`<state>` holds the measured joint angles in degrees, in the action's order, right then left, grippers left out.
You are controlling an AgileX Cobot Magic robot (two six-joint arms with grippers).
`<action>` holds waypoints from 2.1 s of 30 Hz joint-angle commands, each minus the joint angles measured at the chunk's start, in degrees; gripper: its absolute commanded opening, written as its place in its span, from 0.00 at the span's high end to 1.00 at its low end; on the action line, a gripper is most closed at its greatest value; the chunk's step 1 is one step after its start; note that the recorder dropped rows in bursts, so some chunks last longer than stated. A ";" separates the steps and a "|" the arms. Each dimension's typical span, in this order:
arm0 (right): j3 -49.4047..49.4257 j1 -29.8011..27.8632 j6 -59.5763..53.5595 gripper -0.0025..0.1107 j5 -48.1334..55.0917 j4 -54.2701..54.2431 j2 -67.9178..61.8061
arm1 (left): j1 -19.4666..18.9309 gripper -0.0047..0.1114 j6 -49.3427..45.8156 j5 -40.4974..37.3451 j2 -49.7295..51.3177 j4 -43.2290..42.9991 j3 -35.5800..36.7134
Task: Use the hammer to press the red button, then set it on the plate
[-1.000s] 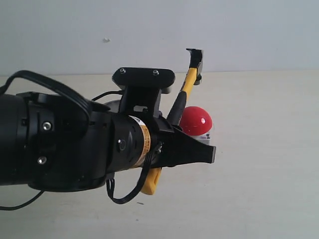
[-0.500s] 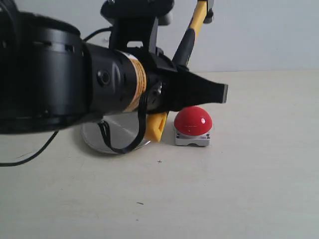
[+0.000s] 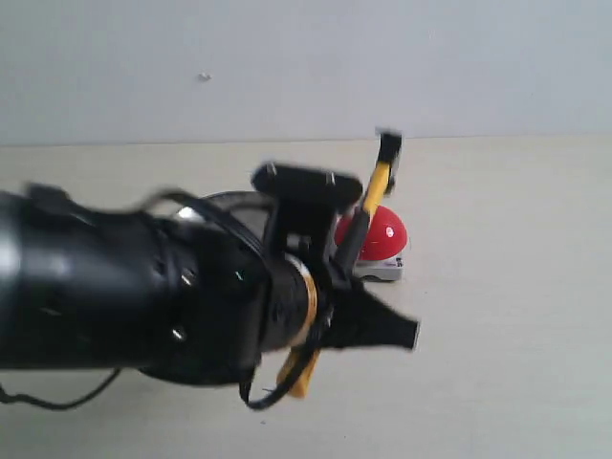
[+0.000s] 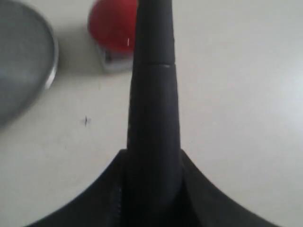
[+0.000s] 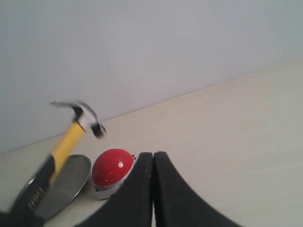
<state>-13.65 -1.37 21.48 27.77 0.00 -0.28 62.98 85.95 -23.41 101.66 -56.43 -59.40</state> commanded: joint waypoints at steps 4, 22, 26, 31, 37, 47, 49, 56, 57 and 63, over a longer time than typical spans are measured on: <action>0.16 0.04 -0.51 0.98 -0.08 0.00 0.28 | -0.17 0.96 2.73 1.08 5.54 -3.02 -1.30; 0.16 0.04 -0.51 0.98 -0.08 0.00 0.28 | -7.91 0.96 1.59 23.41 -18.69 -1.41 -0.90; 0.16 0.04 -0.51 0.98 -0.08 0.00 0.28 | -13.91 0.96 3.14 34.79 -19.59 -1.03 5.05; 0.16 0.04 -0.51 0.98 -0.08 0.00 0.28 | -22.11 0.96 -2.49 49.98 -19.72 9.97 13.09; 0.16 0.04 -0.51 0.98 -0.08 0.00 0.28 | -27.97 0.96 -12.74 60.85 -19.61 22.14 21.93; 0.06 0.04 -0.48 0.98 -0.60 0.00 0.28 | -34.28 0.96 -15.18 63.44 -19.16 24.18 28.15; 0.06 0.04 -0.48 0.98 -0.60 0.00 0.28 | -34.52 0.96 -15.31 64.61 -17.93 25.49 28.15; 0.06 0.04 -0.48 0.98 -0.60 0.00 0.28 | -35.07 0.96 -15.47 76.12 -7.95 29.49 28.05; 0.06 0.04 -0.48 0.98 -0.60 0.00 0.28 | -35.47 0.96 -15.31 76.11 -6.88 29.49 27.92; 0.06 0.04 -0.48 0.98 -0.60 0.00 0.28 | -38.98 0.96 -13.83 73.45 -3.40 29.38 27.92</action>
<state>-13.65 -1.37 21.48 27.65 0.00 -0.28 24.48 72.63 45.87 98.35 -27.84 -30.72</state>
